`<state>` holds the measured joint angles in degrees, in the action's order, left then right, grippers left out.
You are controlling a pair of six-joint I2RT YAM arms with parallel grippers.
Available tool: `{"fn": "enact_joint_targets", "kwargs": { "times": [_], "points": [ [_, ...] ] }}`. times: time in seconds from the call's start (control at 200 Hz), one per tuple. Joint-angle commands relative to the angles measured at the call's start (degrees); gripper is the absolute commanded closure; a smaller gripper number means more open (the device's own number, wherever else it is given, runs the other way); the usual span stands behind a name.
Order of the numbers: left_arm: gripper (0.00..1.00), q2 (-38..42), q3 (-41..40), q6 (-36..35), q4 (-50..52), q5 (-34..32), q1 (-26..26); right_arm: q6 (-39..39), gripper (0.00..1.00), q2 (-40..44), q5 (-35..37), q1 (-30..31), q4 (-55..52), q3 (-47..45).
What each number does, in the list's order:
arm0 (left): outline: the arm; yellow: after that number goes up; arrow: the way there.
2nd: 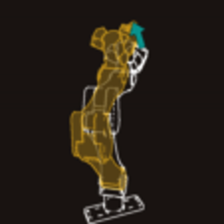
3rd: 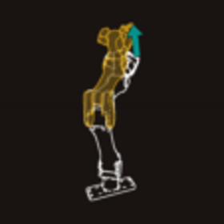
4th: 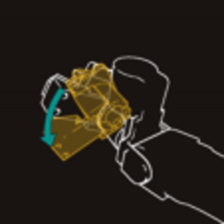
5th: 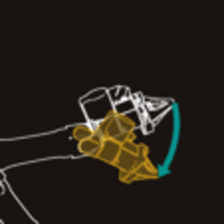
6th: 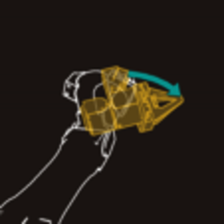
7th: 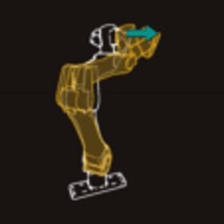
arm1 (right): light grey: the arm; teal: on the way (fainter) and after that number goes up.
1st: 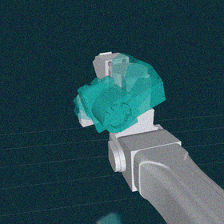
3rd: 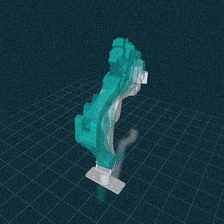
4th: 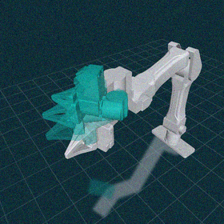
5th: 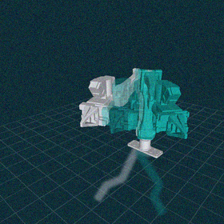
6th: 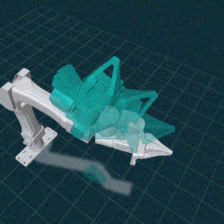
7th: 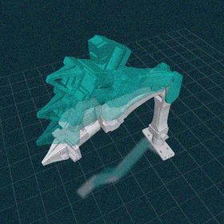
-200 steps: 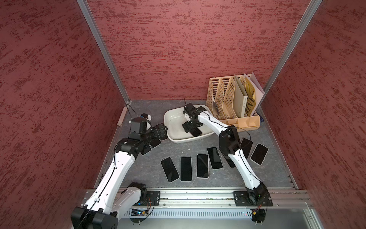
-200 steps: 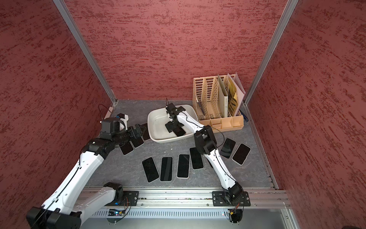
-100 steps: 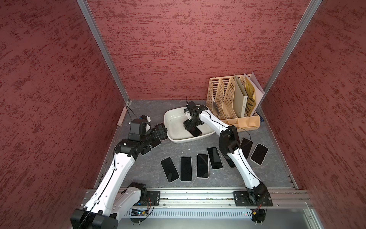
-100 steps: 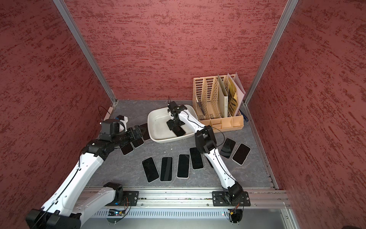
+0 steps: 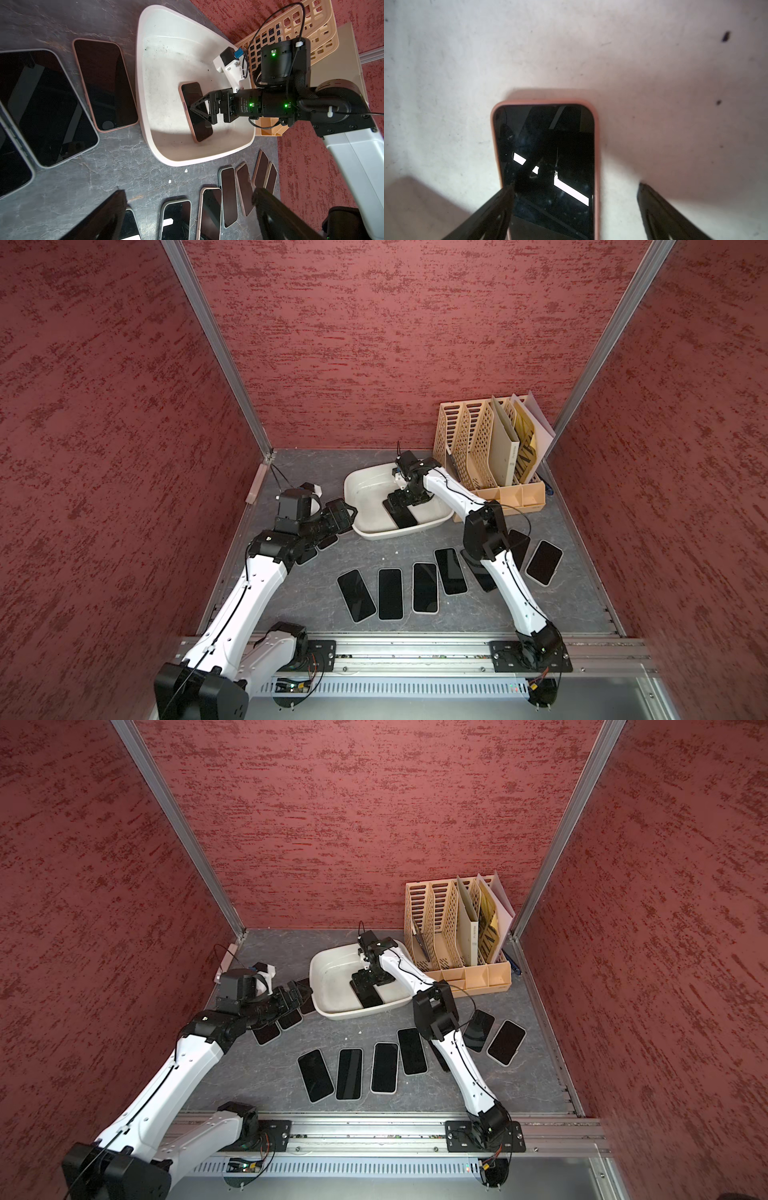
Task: Take the phone out of the storage box
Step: Pick up the phone from the storage box.
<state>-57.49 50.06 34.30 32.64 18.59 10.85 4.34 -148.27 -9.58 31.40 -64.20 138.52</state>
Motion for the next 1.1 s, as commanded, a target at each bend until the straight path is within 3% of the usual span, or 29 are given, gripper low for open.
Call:
{"fn": "enact_joint_targets", "kwargs": {
  "times": [0.0, 0.11, 0.321, 0.436, 0.892, 1.097],
  "points": [
    [0.00, 0.33, -0.23, 0.48, -2.74, 1.23, 0.49, 2.11, 0.02, 4.28, -3.86, 0.33, 4.82, -4.89],
    [0.00, 0.57, -0.10, -0.18, -2.67, 1.19, 0.49, 2.58, 0.02, 6.17, -6.13, 0.41, 8.12, -6.74],
    [0.00, 1.22, -0.22, -2.19, -2.22, 1.14, 0.40, 1.42, 0.02, 1.58, -5.86, 0.99, 4.25, -0.70],
    [0.00, 1.58, -0.41, -3.13, -1.98, 1.27, 0.22, 0.30, 0.02, -2.39, -2.45, 1.41, -0.36, 4.44],
    [0.00, 1.75, -2.25, -4.85, -2.22, 3.01, -1.17, -4.04, 0.02, -9.54, 5.68, 4.33, -7.39, 10.91],
    [0.00, 0.41, -2.24, -5.04, -3.73, 4.51, -1.97, -3.86, 0.12, -10.54, 11.90, 4.24, -12.74, 10.17]
  ]
}}
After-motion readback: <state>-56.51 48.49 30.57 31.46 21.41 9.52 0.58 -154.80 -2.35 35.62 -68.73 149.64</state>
